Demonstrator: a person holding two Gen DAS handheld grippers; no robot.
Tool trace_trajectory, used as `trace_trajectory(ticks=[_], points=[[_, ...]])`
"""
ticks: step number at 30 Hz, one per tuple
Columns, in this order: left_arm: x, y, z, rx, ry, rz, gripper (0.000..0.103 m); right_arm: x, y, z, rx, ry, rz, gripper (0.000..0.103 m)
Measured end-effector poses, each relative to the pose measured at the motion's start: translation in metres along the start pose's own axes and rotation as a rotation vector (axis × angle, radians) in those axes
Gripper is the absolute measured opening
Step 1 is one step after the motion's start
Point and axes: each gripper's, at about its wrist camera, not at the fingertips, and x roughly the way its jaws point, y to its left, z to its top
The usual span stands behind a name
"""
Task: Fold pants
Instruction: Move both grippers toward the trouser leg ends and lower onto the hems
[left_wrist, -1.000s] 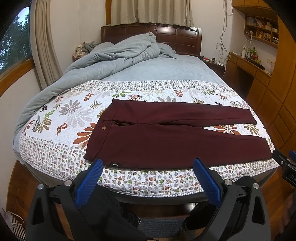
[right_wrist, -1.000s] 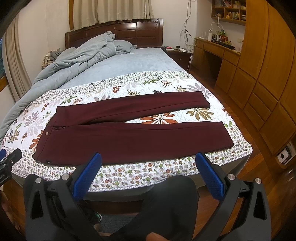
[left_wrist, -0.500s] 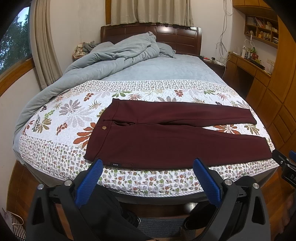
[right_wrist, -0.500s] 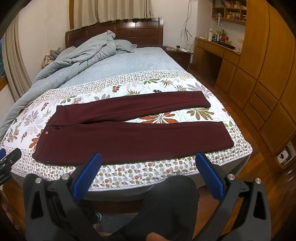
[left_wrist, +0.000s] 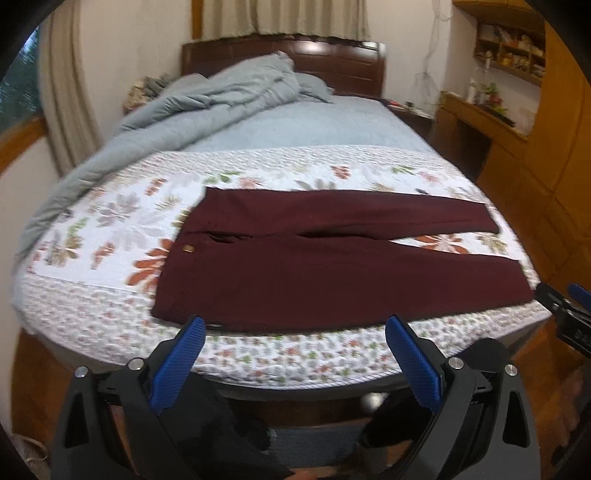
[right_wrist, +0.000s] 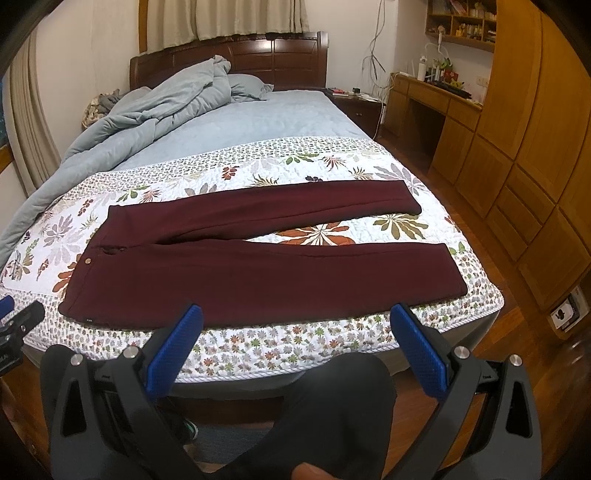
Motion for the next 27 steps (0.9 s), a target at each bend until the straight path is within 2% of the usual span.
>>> trace_trajectory(ticks=[2,4,7,10,12,13,14,15,17,19,20,23,27], points=[[0.008,0.006,-0.001,-0.008,0.025,-0.083,0.098,0.003,0.000,0.001,-0.012,-0.006,-0.018,0.101],[0.016,0.009,-0.002,-0.001,0.047,-0.120,0.098,0.007,0.000,0.003,-0.025,-0.012,-0.027,0.101],[0.032,0.012,-0.004,0.050,0.063,-0.098,0.098,0.016,-0.002,0.008,-0.038,-0.011,-0.032,0.101],[0.055,0.022,-0.004,0.049,0.146,-0.143,0.098,0.027,-0.005,0.011,-0.045,-0.015,-0.019,0.101],[0.068,0.038,-0.002,0.028,0.173,-0.132,0.098,0.031,-0.006,0.013,-0.065,-0.073,0.017,0.101],[0.073,0.047,0.000,0.009,0.185,-0.129,0.098,0.035,-0.008,0.011,-0.087,-0.131,0.070,0.101],[0.080,0.064,0.004,-0.036,0.192,-0.142,0.098,0.044,-0.011,0.009,-0.105,-0.144,0.110,0.101],[0.086,0.085,0.006,-0.094,0.186,-0.169,0.098,0.058,-0.014,0.010,-0.113,-0.105,0.121,0.101],[0.106,0.142,0.007,-0.281,0.220,-0.206,0.098,0.088,-0.026,0.011,-0.087,-0.016,0.147,0.101],[0.127,0.196,0.001,-0.477,0.262,-0.247,0.098,0.106,-0.039,0.010,-0.054,0.018,0.157,0.101],[0.133,0.214,-0.002,-0.533,0.260,-0.242,0.098,0.115,-0.044,0.009,-0.044,0.030,0.162,0.101],[0.149,0.252,-0.010,-0.612,0.259,-0.152,0.098,0.136,-0.057,0.006,0.000,0.072,0.164,0.101],[0.170,0.258,-0.014,-0.645,0.311,-0.149,0.098,0.156,-0.064,-0.001,0.064,0.123,0.202,0.101]])
